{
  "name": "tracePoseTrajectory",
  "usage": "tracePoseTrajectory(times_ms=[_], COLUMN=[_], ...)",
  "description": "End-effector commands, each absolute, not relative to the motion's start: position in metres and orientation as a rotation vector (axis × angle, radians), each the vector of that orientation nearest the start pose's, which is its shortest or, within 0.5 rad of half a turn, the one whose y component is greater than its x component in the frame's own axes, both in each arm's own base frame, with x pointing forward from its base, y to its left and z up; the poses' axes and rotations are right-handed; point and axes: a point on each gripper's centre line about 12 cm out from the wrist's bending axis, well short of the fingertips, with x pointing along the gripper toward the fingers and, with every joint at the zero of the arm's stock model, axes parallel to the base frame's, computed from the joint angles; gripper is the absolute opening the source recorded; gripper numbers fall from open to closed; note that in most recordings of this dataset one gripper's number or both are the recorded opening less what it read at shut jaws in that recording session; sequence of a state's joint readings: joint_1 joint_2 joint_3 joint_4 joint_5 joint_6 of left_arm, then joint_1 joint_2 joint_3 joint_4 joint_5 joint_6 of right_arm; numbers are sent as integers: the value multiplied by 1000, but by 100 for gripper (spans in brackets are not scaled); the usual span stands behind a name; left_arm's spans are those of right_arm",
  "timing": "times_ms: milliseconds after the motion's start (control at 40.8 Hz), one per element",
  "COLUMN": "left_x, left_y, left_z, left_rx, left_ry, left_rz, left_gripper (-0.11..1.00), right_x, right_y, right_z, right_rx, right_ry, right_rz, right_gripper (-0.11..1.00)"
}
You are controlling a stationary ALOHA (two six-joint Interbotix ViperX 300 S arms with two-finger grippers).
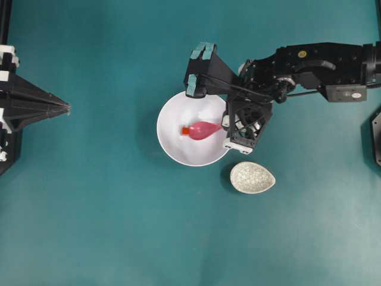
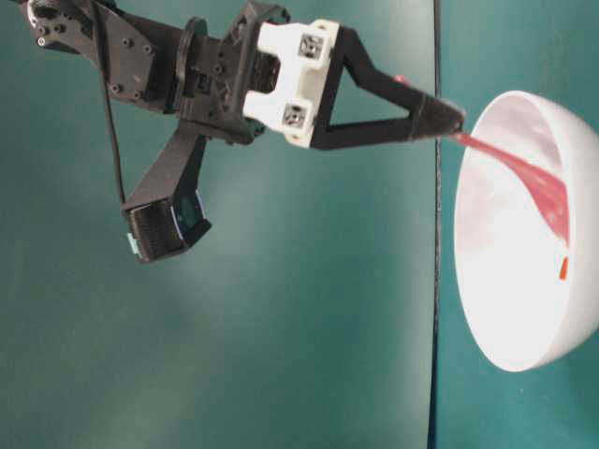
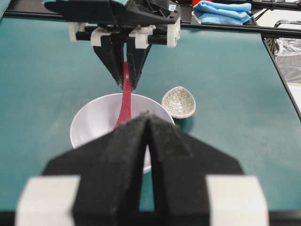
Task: Grip the spoon and scoop the red block from the bowl with right arm.
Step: 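Lower the spoon bowl into the white bowl beside the red cube, then push the spoon under the red cube along the bowl bottom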
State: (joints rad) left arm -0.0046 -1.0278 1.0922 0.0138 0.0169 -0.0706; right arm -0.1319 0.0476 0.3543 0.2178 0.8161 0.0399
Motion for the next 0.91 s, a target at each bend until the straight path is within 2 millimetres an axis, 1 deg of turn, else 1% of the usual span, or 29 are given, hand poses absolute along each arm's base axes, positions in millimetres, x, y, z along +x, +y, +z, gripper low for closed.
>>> tracePoseTrajectory(times_ms=[0, 515, 882], left_x=[193, 193, 193], left_y=[-1, -1, -1], left_z=[318, 318, 318], left_rx=[-55, -55, -58], left_ry=[48, 48, 48], left_rz=[-3, -3, -5], left_gripper=[0, 0, 0], right_x=[397, 404, 407], right_y=[-34, -36, -32], right_z=[209, 211, 211], right_rx=[341, 341, 333], right_ry=[1141, 1081, 1051], right_rz=[-93, -102, -95], right_gripper=[24, 24, 24])
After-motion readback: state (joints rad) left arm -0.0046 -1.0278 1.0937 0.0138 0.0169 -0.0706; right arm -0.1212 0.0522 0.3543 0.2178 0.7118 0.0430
